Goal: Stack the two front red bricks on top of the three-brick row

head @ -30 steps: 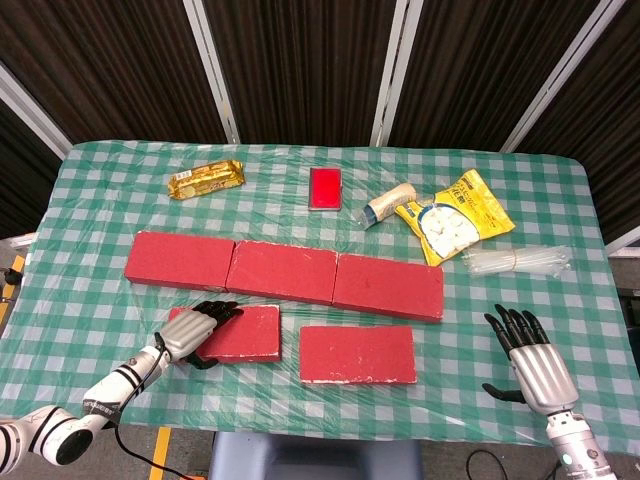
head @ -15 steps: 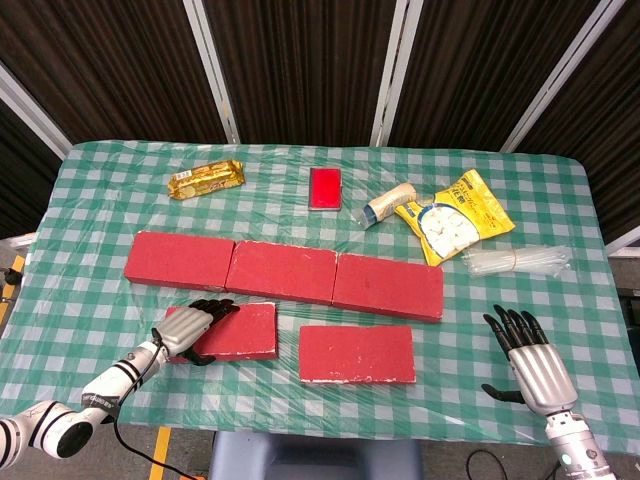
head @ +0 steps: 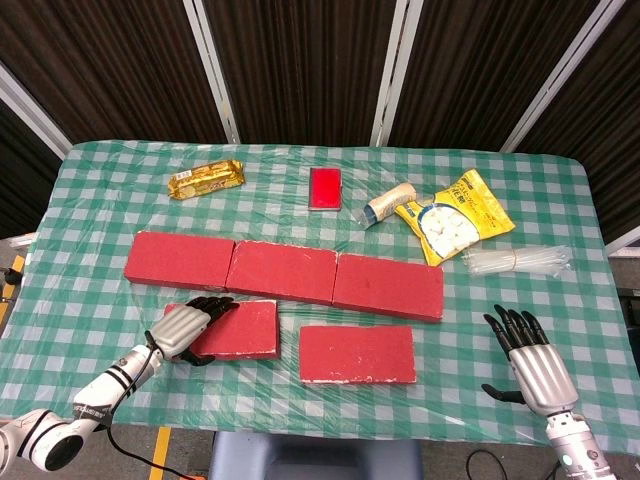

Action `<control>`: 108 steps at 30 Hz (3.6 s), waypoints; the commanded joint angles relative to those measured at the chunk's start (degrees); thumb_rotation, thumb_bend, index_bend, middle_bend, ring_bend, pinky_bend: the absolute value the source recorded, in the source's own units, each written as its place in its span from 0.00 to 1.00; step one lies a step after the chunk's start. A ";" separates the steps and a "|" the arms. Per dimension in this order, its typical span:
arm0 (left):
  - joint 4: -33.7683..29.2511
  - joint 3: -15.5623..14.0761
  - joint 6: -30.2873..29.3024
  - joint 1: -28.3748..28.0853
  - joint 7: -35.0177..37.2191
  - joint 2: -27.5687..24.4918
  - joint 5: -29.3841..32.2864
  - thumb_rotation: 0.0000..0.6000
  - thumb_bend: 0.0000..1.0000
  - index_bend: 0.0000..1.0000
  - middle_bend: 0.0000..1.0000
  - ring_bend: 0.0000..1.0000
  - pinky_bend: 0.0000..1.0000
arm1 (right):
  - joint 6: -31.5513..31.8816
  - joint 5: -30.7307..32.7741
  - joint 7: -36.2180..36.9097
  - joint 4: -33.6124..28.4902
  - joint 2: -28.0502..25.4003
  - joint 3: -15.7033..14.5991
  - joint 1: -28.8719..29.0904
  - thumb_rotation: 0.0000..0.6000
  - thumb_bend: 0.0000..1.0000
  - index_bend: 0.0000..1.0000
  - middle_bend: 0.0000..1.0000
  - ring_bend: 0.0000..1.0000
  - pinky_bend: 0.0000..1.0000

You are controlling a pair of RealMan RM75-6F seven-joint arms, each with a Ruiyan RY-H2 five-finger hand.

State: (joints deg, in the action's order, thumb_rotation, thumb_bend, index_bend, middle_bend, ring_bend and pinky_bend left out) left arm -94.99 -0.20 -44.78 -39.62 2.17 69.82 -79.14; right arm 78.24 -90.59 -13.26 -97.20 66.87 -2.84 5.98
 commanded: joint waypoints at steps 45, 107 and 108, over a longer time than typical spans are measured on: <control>42.66 -2.34 -1.40 -20.28 34.05 13.12 -20.79 1.00 0.39 0.09 0.55 0.74 0.73 | 0.95 7.26 -6.04 0.70 3.01 3.63 -0.50 0.88 0.16 0.00 0.00 0.00 0.00; 37.29 -6.34 4.93 -21.16 36.06 9.01 -14.82 1.00 0.33 0.00 0.00 0.00 0.03 | -0.28 9.75 -8.95 -0.03 3.60 3.50 0.34 0.88 0.16 0.00 0.00 0.00 0.00; 37.19 -6.35 4.98 -21.16 36.01 8.98 -14.79 1.00 0.33 0.00 0.00 0.00 0.03 | -0.29 9.77 -8.98 -0.05 3.60 3.49 0.35 0.88 0.16 0.00 0.00 0.00 0.00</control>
State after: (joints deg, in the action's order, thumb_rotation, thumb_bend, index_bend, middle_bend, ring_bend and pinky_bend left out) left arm -57.74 -6.54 -39.83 -60.76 38.20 78.83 -93.94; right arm 77.96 -80.82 -22.23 -97.24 70.47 0.66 6.33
